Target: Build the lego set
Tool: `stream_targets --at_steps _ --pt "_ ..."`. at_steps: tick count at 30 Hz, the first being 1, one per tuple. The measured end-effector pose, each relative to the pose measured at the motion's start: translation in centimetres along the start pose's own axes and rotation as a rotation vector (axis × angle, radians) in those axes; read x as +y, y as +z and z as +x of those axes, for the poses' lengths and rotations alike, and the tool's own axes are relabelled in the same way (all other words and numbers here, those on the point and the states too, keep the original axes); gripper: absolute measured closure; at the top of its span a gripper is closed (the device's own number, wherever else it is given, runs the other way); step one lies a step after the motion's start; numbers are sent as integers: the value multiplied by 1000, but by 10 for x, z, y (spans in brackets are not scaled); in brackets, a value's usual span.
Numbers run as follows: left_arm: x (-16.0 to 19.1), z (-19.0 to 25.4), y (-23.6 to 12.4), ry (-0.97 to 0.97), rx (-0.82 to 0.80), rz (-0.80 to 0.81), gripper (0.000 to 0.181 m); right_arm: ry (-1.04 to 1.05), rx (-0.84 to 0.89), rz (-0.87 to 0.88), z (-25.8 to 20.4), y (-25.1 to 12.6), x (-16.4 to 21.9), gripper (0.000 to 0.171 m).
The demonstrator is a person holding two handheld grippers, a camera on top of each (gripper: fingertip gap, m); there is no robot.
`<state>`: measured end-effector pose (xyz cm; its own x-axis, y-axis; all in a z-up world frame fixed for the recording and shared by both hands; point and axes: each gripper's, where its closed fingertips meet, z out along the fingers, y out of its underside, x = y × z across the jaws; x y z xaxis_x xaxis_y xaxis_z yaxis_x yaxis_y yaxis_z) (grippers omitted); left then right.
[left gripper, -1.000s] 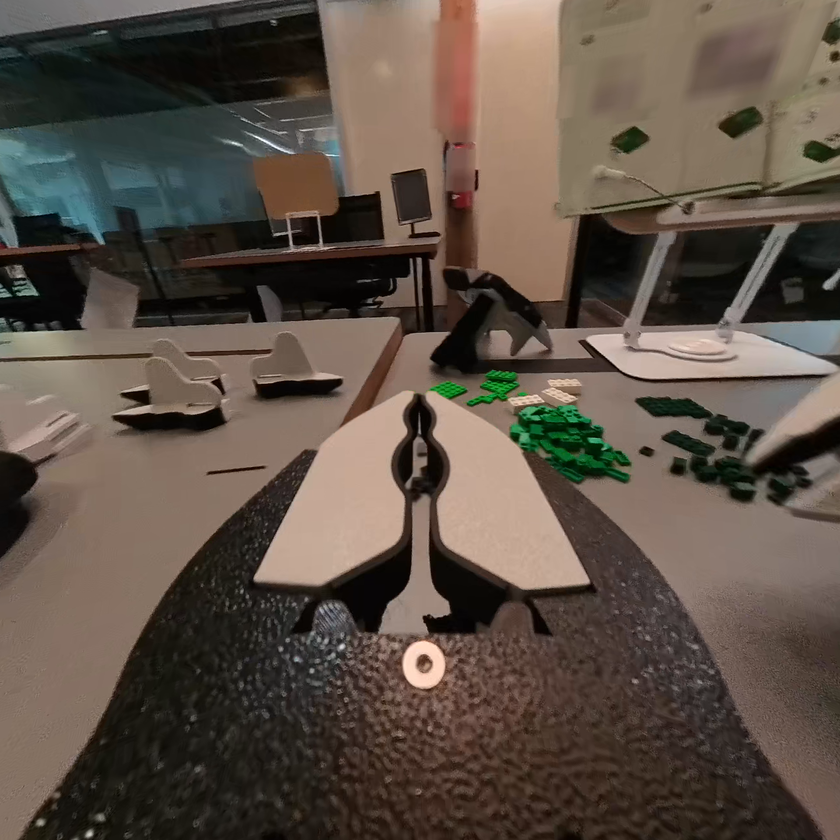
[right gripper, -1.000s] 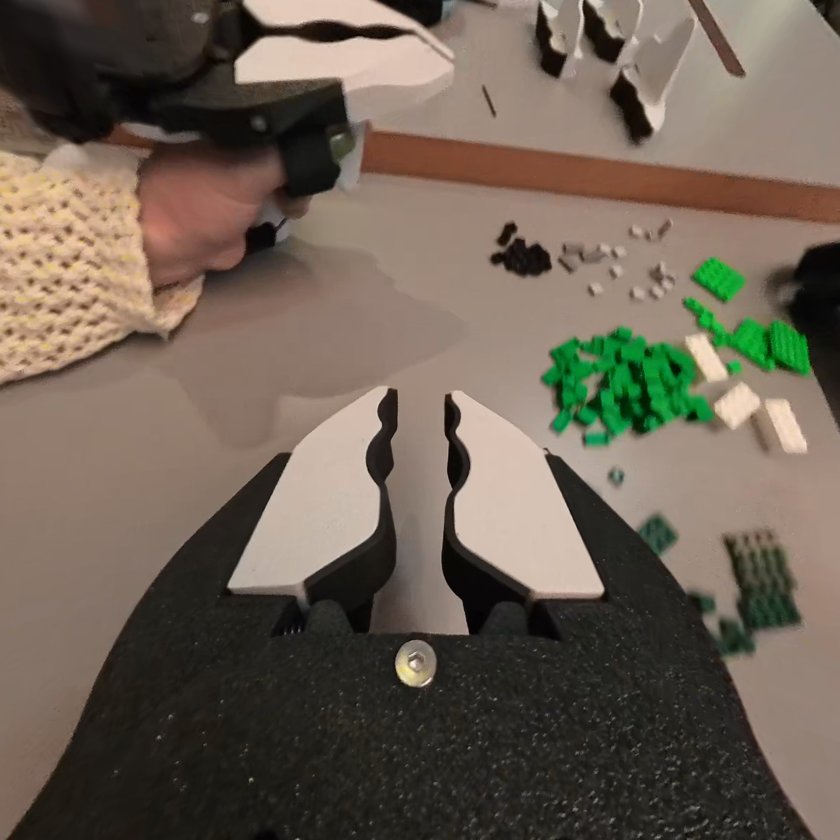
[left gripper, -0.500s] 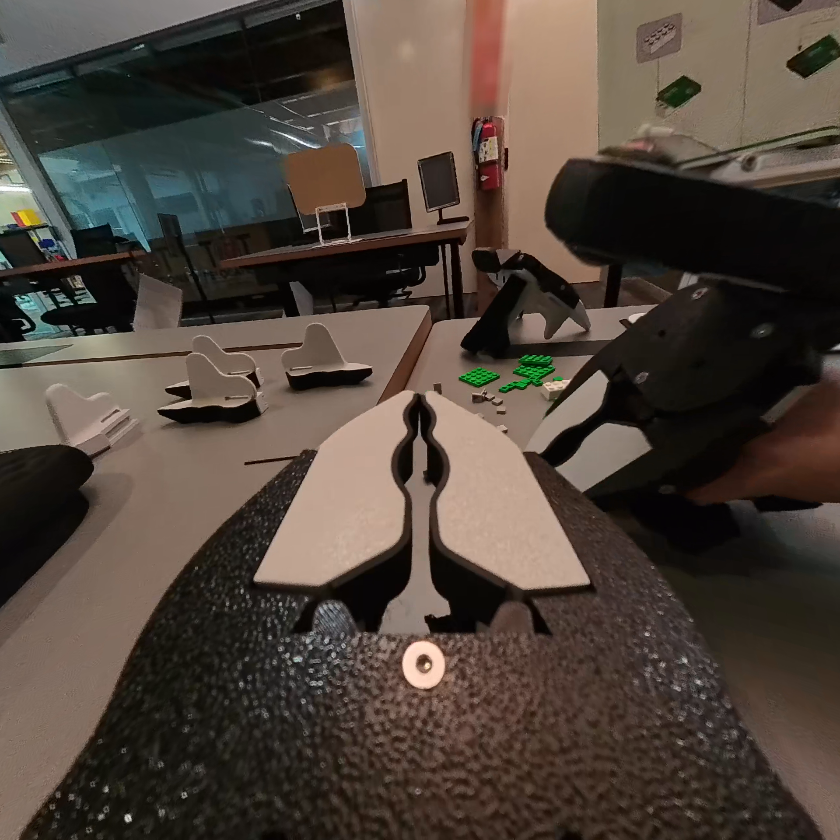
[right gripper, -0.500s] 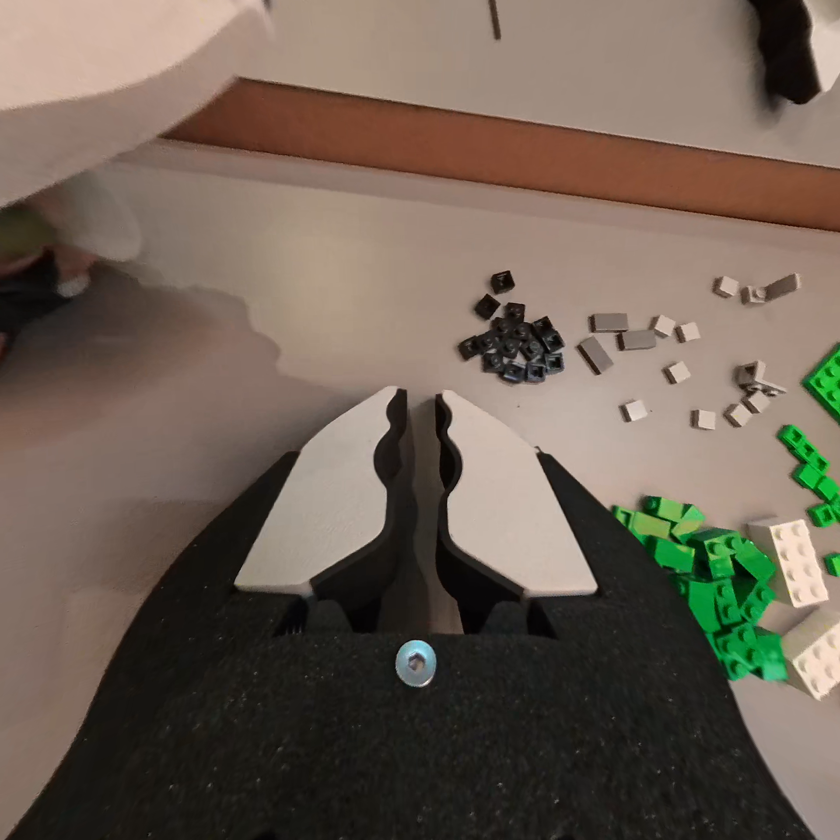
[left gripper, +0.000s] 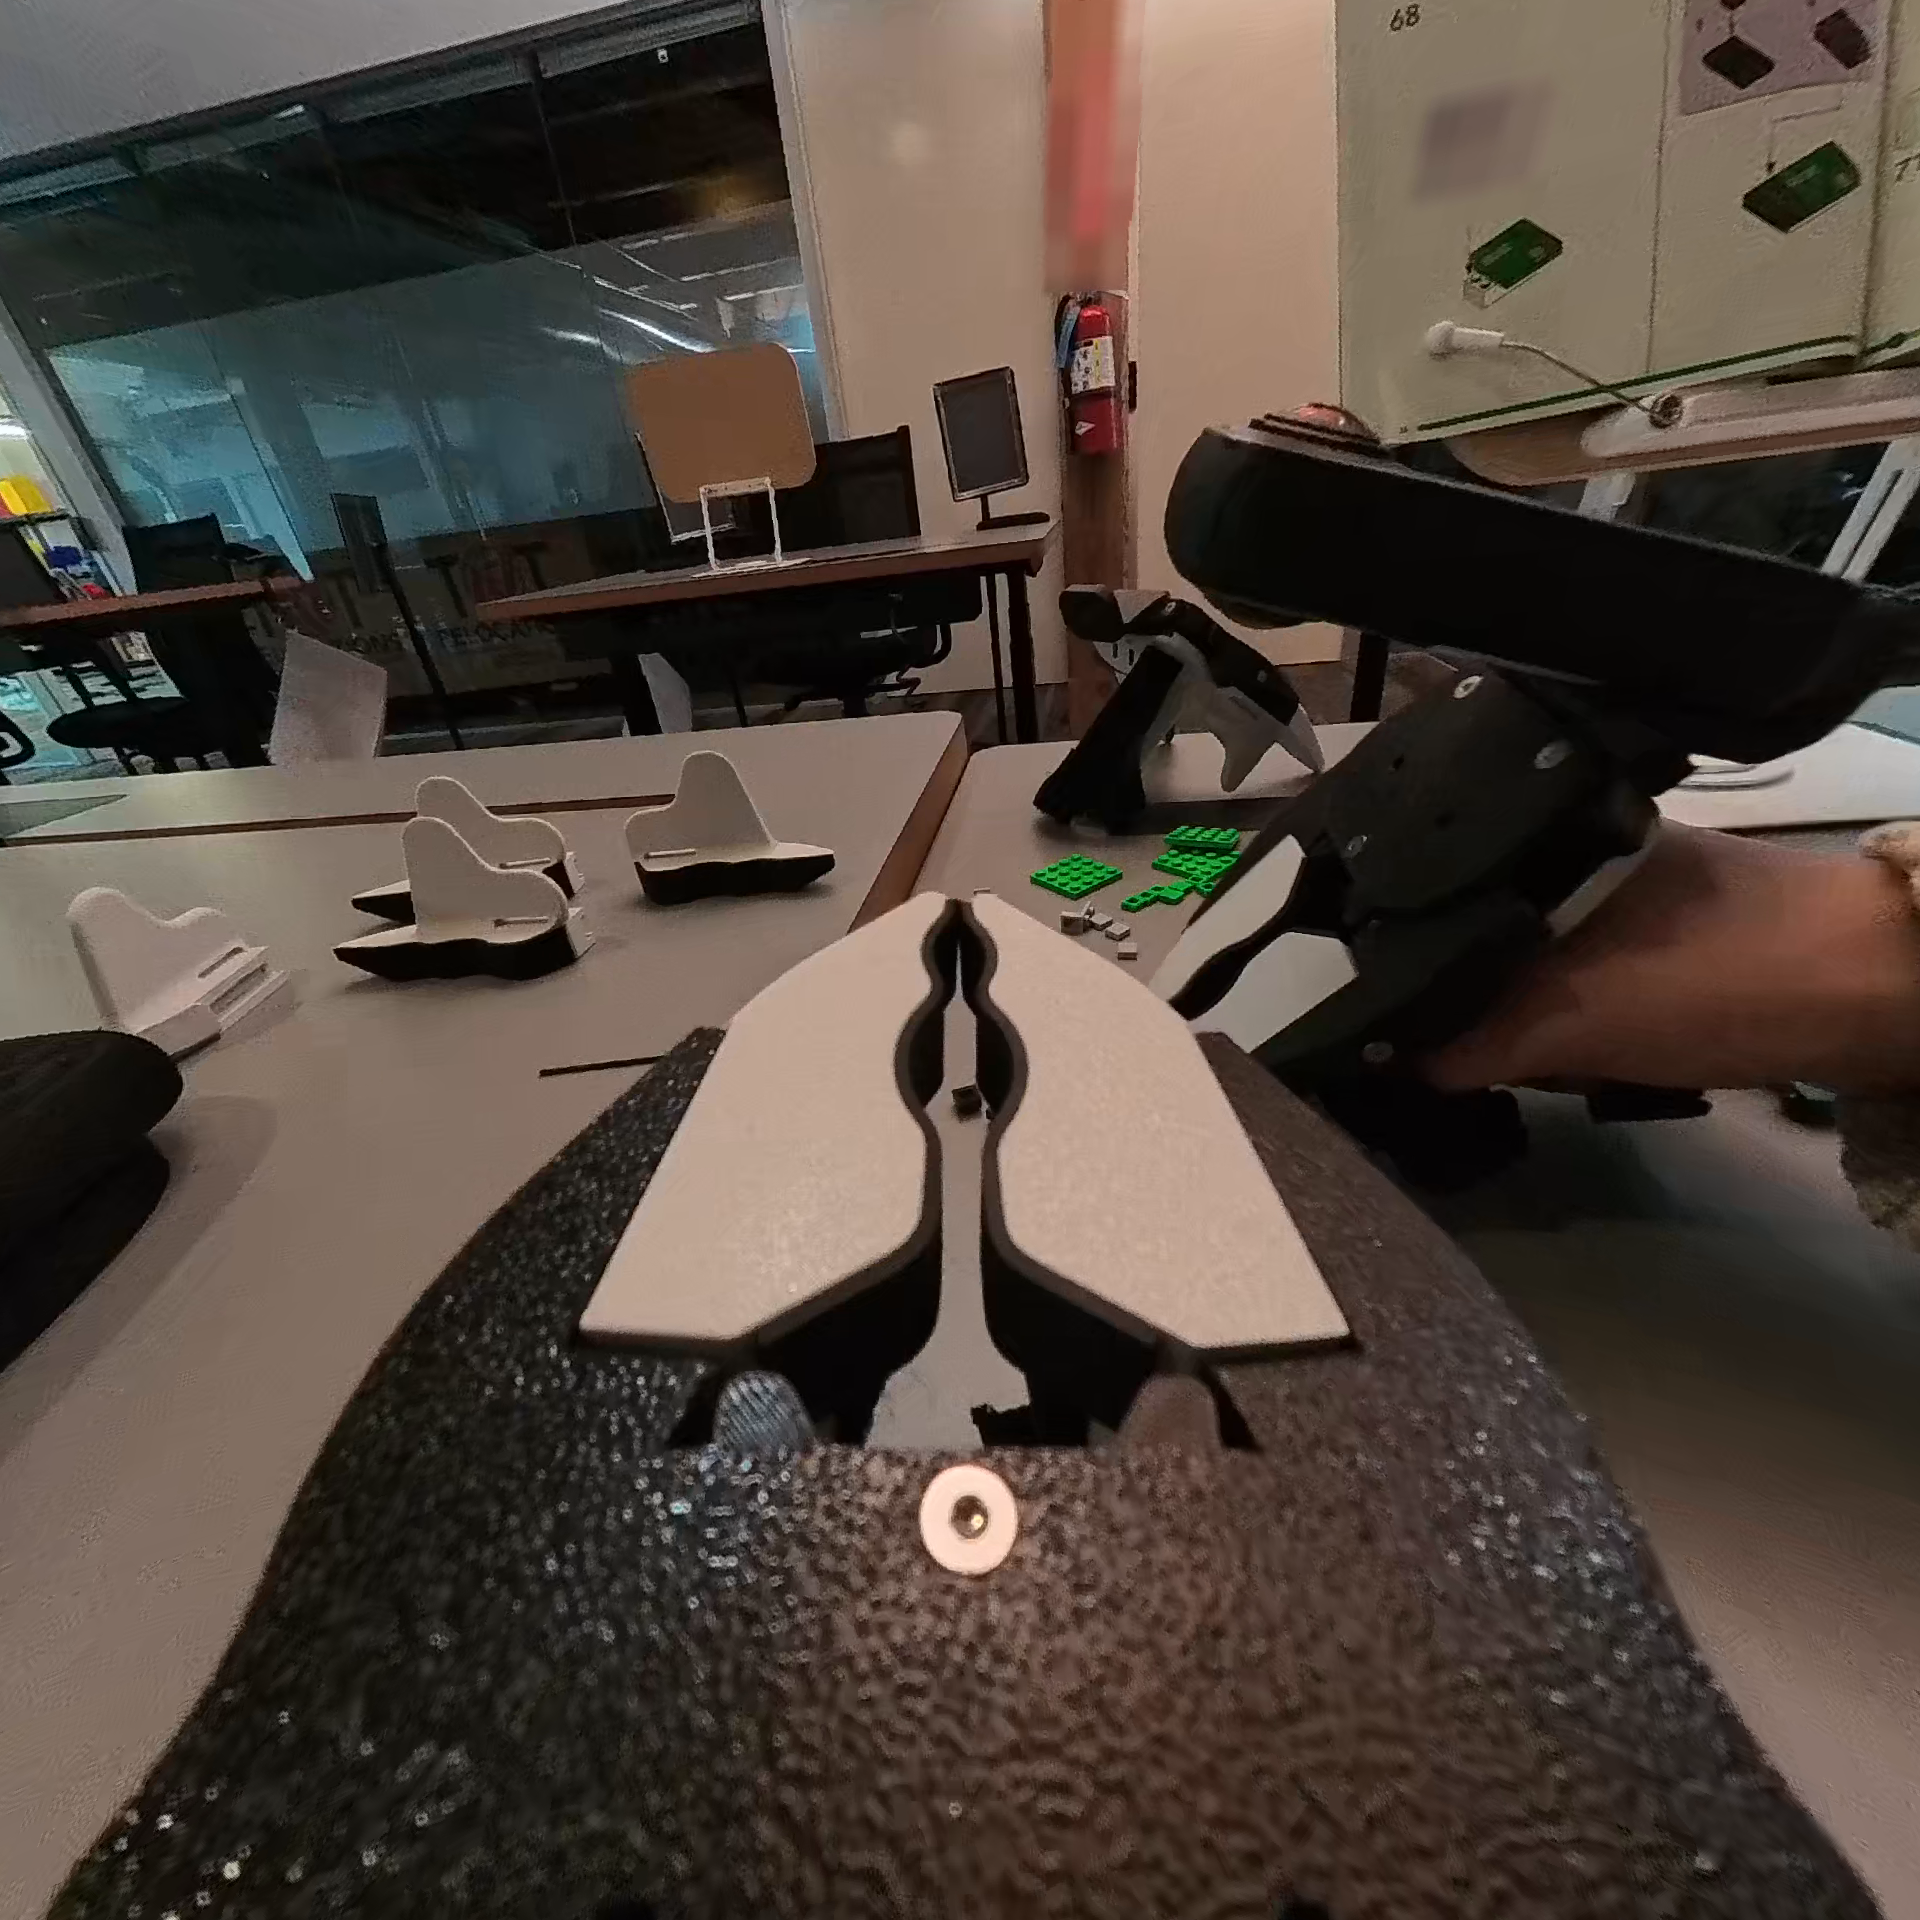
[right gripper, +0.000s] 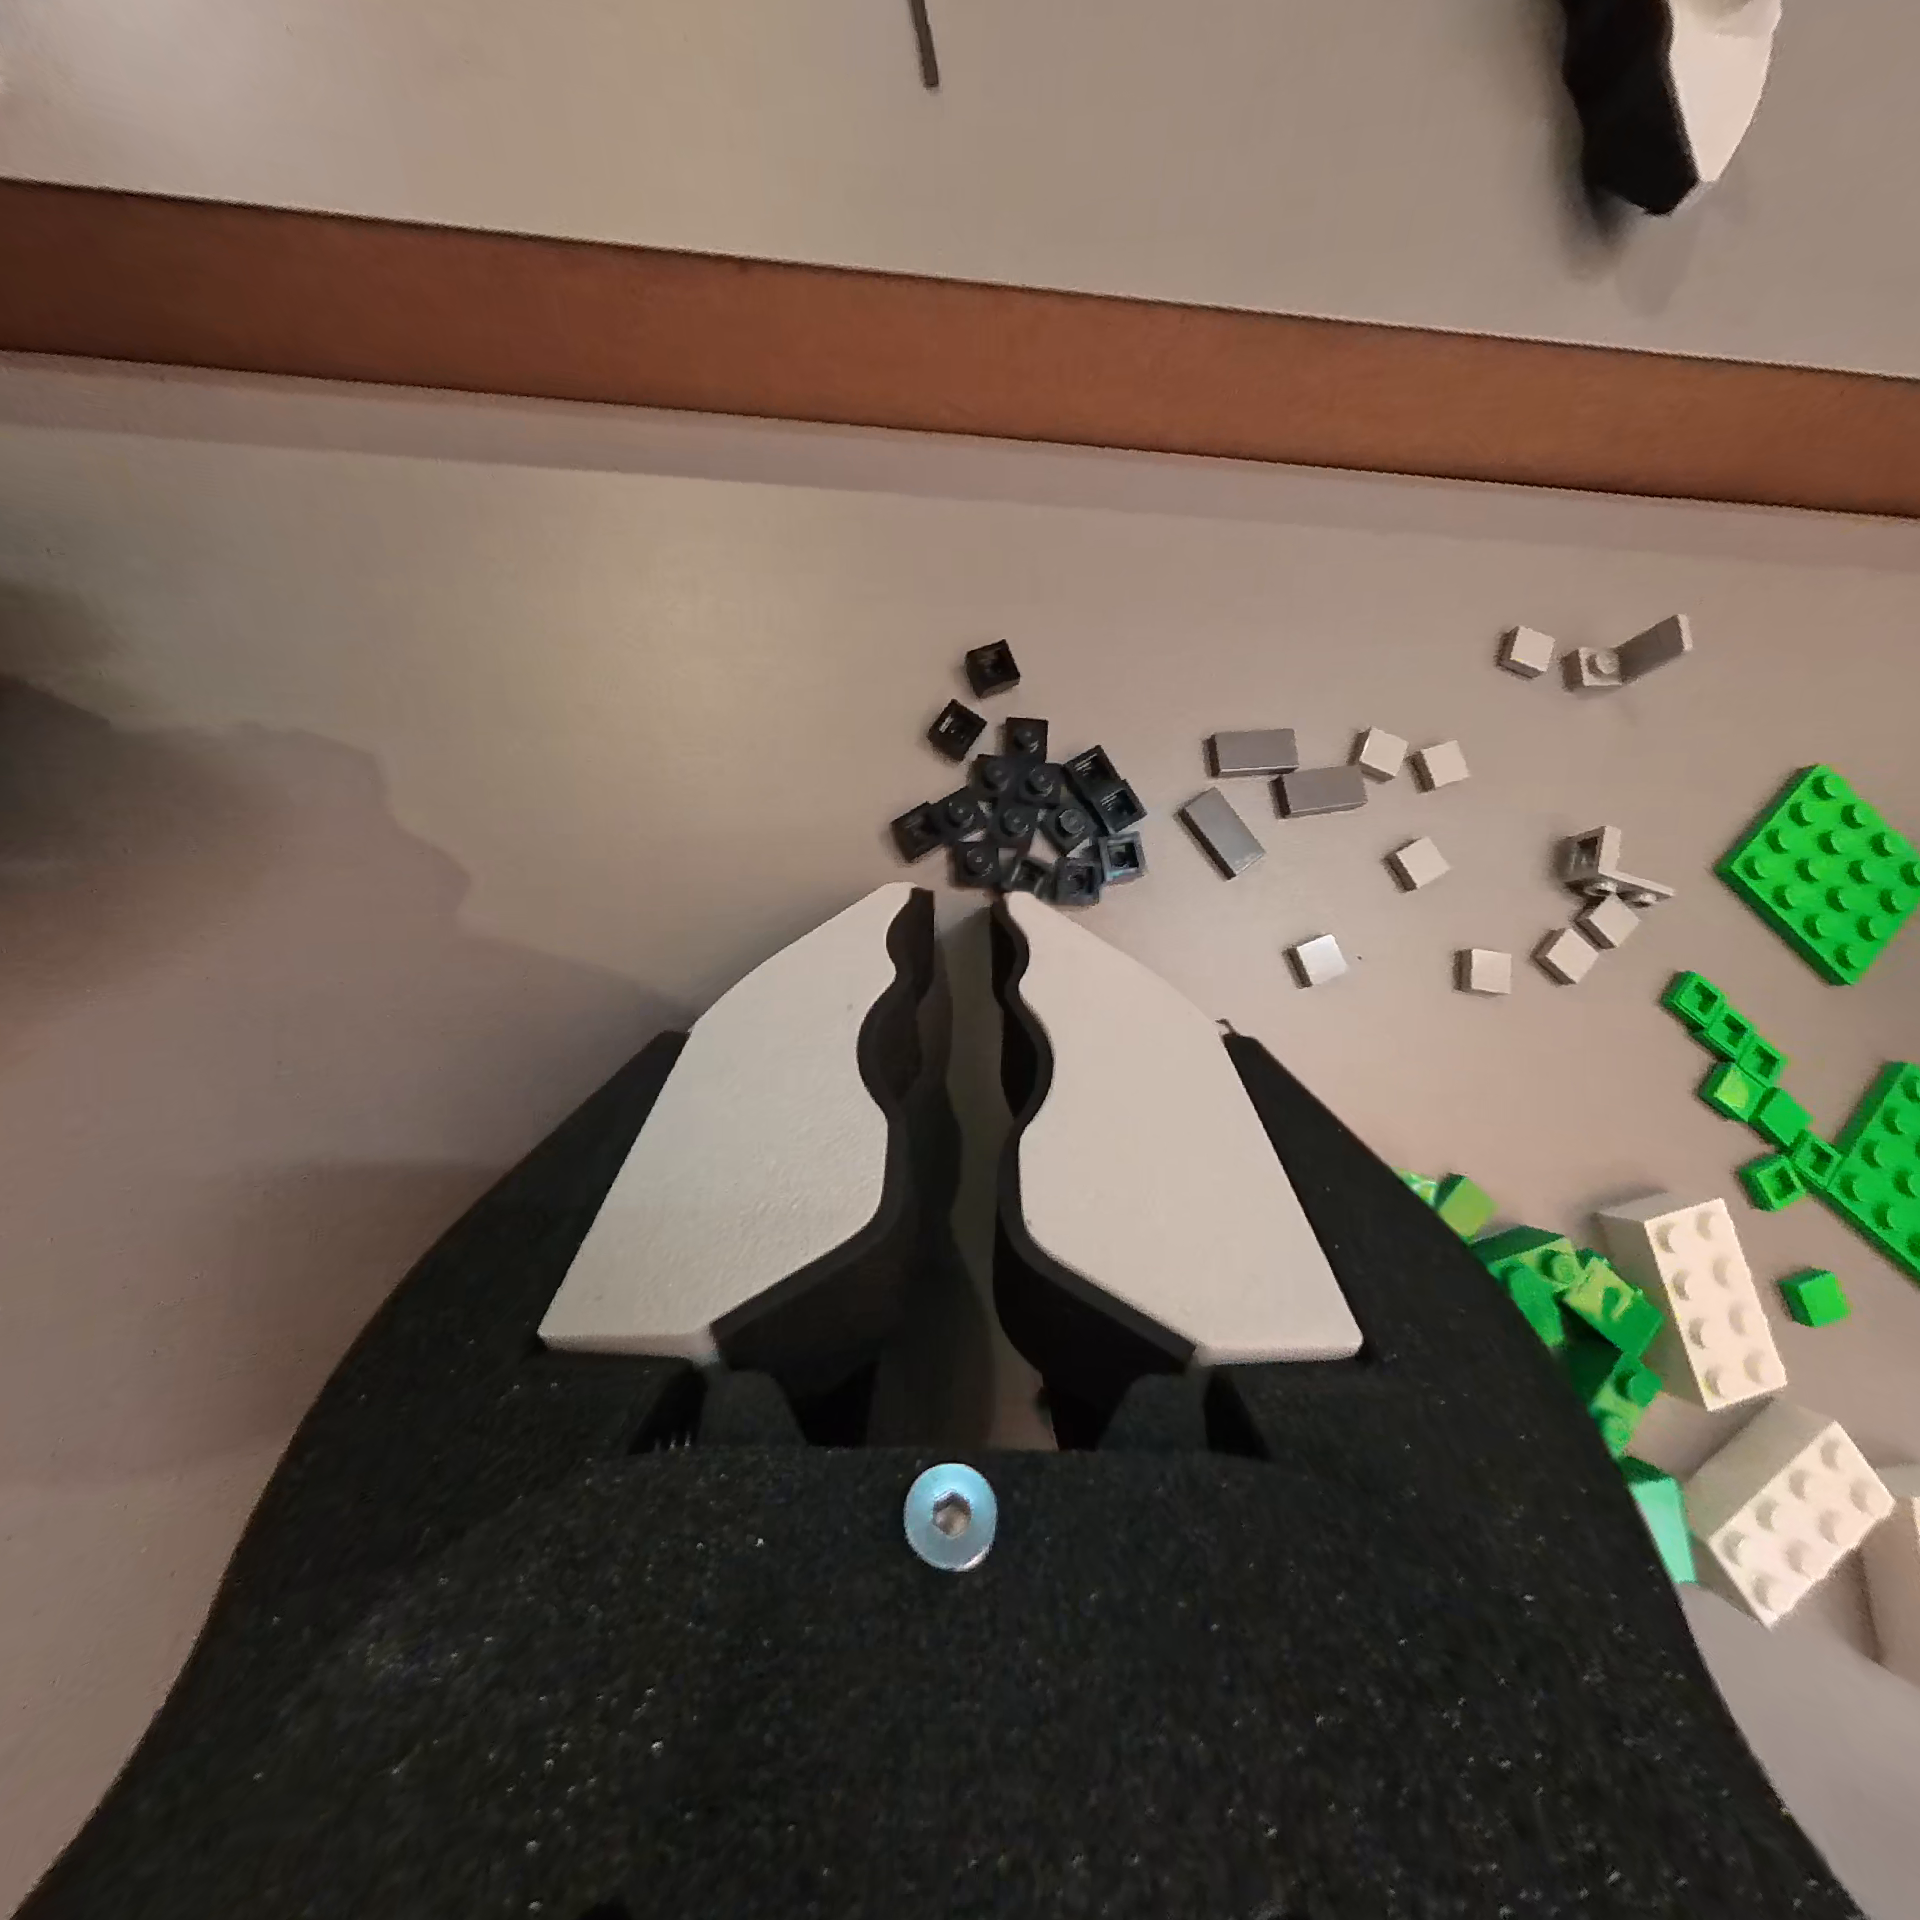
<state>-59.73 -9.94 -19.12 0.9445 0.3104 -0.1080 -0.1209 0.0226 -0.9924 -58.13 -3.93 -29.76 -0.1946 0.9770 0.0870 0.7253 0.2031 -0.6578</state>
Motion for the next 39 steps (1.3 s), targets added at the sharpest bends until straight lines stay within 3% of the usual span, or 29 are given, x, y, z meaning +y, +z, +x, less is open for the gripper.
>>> stream_targets --at_steps 13,19,23,31,34,39 --pt "2 4 1 4 6 -9 181 -97 -28 37 2 4 -5 163" --pt "2 6 1 13 12 -9 181 -350 73 138 -27 -42 2 164" --pt "2 7 1 9 18 -9 181 -421 53 146 -71 -92 38 164" --pt "1 15 1 31 48 -1 181 -180 126 -8 -110 -195 158 164" --pt "0 18 0 44 57 3 181 -67 128 -23 -123 -213 191 164" --pt "0 19 1 42 67 1 181 -5 179 -30 -140 -220 214 164"
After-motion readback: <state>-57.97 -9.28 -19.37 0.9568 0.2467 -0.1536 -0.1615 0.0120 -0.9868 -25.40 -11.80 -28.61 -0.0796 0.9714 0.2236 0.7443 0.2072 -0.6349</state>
